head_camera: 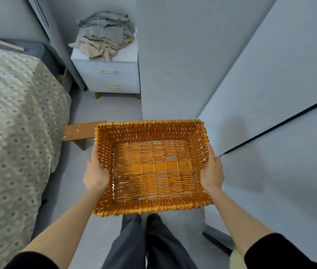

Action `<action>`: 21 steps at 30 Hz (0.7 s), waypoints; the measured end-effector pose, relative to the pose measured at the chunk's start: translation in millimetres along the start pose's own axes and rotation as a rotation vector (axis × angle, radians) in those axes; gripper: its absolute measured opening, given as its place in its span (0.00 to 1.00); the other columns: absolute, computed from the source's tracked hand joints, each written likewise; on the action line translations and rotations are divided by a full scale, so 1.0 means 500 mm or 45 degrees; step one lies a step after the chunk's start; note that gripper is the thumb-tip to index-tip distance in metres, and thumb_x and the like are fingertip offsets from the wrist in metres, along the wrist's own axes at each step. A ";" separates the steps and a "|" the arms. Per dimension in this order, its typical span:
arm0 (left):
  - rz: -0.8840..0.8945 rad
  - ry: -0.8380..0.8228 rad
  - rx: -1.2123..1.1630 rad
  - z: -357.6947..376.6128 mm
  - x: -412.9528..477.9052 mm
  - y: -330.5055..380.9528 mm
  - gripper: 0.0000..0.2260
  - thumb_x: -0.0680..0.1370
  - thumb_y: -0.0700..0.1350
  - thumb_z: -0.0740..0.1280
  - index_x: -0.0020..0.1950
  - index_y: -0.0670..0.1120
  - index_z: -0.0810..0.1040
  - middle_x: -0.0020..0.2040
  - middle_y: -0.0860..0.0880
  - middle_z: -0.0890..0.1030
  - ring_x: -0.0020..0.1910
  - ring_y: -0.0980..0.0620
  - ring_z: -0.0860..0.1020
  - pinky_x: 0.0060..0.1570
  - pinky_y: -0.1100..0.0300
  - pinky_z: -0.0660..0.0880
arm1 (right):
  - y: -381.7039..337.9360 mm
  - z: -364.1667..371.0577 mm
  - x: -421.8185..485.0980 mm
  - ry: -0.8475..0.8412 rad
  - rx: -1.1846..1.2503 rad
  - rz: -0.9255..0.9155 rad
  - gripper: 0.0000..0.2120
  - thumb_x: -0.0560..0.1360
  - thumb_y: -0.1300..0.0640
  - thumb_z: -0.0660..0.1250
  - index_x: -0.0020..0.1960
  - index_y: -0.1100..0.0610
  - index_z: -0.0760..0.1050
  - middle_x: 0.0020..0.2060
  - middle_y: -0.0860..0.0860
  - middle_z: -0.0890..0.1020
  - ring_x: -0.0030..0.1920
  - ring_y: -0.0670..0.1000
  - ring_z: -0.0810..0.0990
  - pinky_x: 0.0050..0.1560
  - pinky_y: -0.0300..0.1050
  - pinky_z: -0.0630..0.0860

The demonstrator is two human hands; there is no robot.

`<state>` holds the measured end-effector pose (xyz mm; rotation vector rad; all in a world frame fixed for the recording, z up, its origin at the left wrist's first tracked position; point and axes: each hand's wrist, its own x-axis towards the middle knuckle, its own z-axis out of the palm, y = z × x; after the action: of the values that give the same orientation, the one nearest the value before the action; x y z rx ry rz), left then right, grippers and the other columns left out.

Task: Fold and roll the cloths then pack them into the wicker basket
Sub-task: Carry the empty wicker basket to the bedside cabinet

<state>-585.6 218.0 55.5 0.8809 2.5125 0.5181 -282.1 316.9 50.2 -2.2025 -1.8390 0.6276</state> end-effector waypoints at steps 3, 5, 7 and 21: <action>-0.002 -0.042 -0.001 0.030 0.099 0.045 0.32 0.80 0.38 0.57 0.75 0.64 0.48 0.65 0.42 0.74 0.56 0.39 0.77 0.51 0.42 0.75 | -0.026 0.032 0.086 -0.004 0.004 0.034 0.34 0.78 0.65 0.58 0.76 0.39 0.52 0.49 0.54 0.71 0.47 0.56 0.74 0.39 0.49 0.72; -0.013 -0.076 0.000 0.064 0.183 0.067 0.33 0.80 0.37 0.57 0.75 0.64 0.48 0.64 0.43 0.75 0.55 0.39 0.78 0.51 0.42 0.76 | -0.045 0.066 0.156 -0.015 0.009 0.078 0.35 0.78 0.65 0.58 0.75 0.39 0.52 0.48 0.52 0.70 0.47 0.56 0.75 0.40 0.50 0.74; -0.022 -0.113 0.003 0.093 0.248 0.085 0.32 0.80 0.37 0.58 0.75 0.64 0.48 0.65 0.43 0.74 0.55 0.39 0.78 0.51 0.43 0.76 | -0.063 0.095 0.210 -0.029 0.017 0.118 0.33 0.78 0.64 0.58 0.75 0.38 0.53 0.48 0.53 0.71 0.48 0.56 0.75 0.43 0.53 0.76; -0.115 -0.209 -0.002 0.449 0.628 0.139 0.35 0.78 0.34 0.60 0.75 0.63 0.49 0.68 0.45 0.72 0.60 0.38 0.75 0.53 0.40 0.74 | -0.018 0.408 0.561 0.100 0.050 0.238 0.28 0.80 0.61 0.56 0.76 0.42 0.56 0.60 0.56 0.75 0.59 0.58 0.73 0.55 0.57 0.74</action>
<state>-660.4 519.4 -184.0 0.7729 2.3893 0.4016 -343.3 568.7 -180.5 -2.3558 -1.5829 0.5957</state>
